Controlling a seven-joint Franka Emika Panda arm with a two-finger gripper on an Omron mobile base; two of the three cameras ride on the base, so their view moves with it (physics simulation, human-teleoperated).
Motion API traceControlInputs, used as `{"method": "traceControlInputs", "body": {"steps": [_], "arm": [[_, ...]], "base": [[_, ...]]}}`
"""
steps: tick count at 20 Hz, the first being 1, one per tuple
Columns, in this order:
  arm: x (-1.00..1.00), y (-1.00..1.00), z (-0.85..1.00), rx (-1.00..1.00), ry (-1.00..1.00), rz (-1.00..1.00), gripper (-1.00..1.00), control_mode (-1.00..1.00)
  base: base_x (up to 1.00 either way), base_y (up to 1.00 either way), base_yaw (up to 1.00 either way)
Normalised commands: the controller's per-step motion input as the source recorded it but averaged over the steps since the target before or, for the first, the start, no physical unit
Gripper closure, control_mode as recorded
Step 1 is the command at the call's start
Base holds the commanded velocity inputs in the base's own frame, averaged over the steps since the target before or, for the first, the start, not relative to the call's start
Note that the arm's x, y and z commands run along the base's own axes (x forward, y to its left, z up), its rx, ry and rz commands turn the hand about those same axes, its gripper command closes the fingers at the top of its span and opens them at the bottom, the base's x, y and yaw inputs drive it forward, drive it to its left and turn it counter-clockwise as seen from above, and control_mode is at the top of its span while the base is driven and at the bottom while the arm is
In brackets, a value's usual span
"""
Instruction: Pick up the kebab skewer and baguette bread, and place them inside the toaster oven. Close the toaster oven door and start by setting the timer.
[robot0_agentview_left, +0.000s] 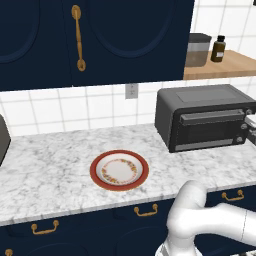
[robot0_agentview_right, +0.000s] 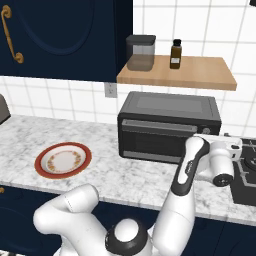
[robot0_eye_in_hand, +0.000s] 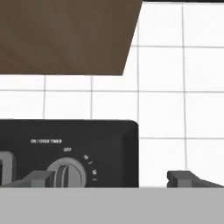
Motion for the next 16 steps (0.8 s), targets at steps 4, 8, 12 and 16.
{"method": "traceControlInputs", "body": {"steps": [4, 8, 12, 16], "arm": [[0.08, 0.00, -0.01, 0.00, -0.03, 0.00, -1.00, -1.00], [0.05, 0.00, -0.06, 0.00, -0.02, 0.00, -1.00, -1.00], [0.00, 0.00, -0.04, 0.00, -0.06, -0.05, -1.00, -1.00], [0.00, 0.00, 0.00, 0.00, -0.02, -0.04, -1.00, -1.00]], "base": [[0.00, 0.00, 0.00], [0.00, 0.00, 0.00], [0.00, 0.00, 0.00], [0.00, 0.00, 0.00]]}}
